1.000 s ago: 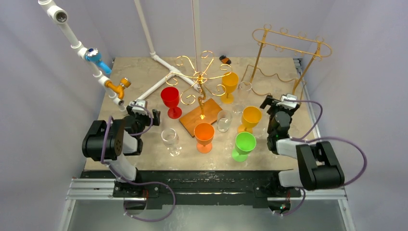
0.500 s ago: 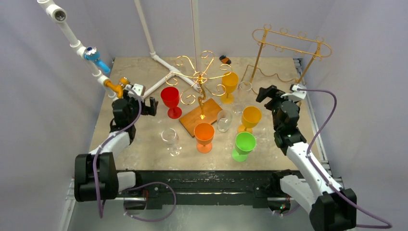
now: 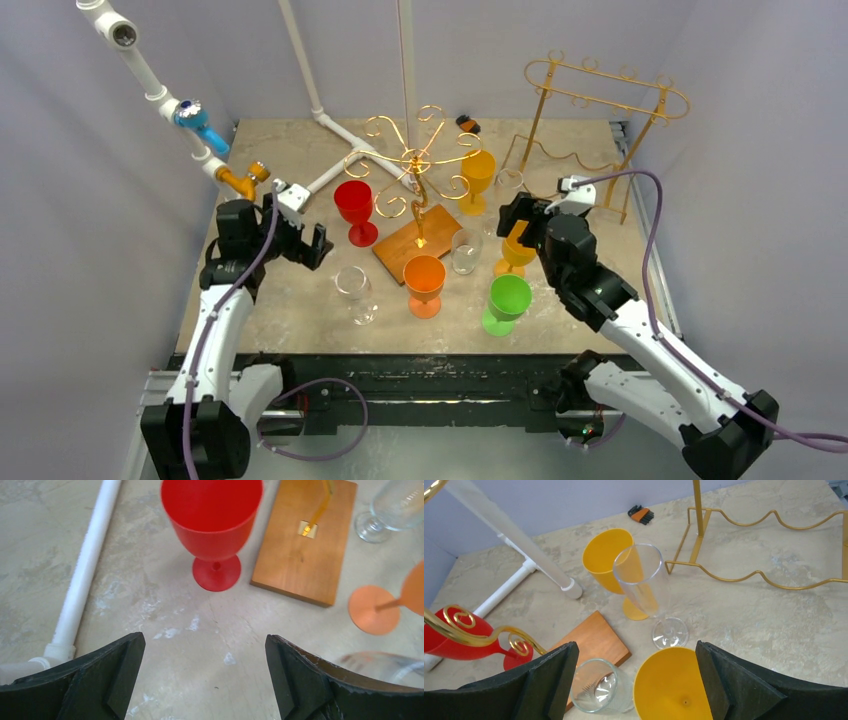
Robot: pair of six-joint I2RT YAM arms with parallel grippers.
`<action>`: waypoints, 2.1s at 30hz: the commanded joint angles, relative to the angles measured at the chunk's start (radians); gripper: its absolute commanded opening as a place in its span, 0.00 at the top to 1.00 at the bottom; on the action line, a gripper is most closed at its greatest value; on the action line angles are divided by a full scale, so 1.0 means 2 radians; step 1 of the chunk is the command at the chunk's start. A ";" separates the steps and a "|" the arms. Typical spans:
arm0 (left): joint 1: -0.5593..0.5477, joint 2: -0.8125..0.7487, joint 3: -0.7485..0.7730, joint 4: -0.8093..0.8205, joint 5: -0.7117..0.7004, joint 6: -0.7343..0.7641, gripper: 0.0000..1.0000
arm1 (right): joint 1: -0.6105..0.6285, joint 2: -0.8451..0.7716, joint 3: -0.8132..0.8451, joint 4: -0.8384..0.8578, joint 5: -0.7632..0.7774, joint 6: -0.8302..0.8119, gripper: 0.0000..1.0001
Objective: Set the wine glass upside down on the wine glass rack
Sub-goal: Pick up the wine glass at the center of the board.
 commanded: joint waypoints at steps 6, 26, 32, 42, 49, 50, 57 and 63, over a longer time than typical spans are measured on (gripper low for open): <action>0.003 -0.016 0.132 -0.219 0.095 0.082 0.01 | 0.015 -0.001 0.037 -0.055 0.009 -0.010 0.01; -0.099 0.027 0.148 -0.320 0.108 0.181 0.17 | 0.097 0.032 0.146 -0.182 0.019 0.021 0.01; -0.110 0.045 0.137 -0.308 0.083 0.189 0.28 | 0.148 0.054 0.169 -0.203 0.045 0.037 0.04; -0.114 0.029 0.104 -0.308 0.039 0.220 0.59 | 0.216 0.079 0.212 -0.251 0.091 0.066 0.08; -0.114 0.017 0.100 -0.346 0.022 0.261 0.77 | 0.266 0.088 0.221 -0.253 0.111 0.094 0.09; -0.114 0.013 0.098 -0.348 0.021 0.262 0.80 | 0.273 0.095 0.223 -0.254 0.114 0.098 0.09; -0.114 -0.010 0.094 -0.374 0.025 0.285 1.00 | 0.309 0.116 0.226 -0.244 0.123 0.115 0.09; -0.114 -0.020 0.116 -0.424 0.040 0.322 1.00 | 0.330 0.135 0.231 -0.231 0.114 0.127 0.07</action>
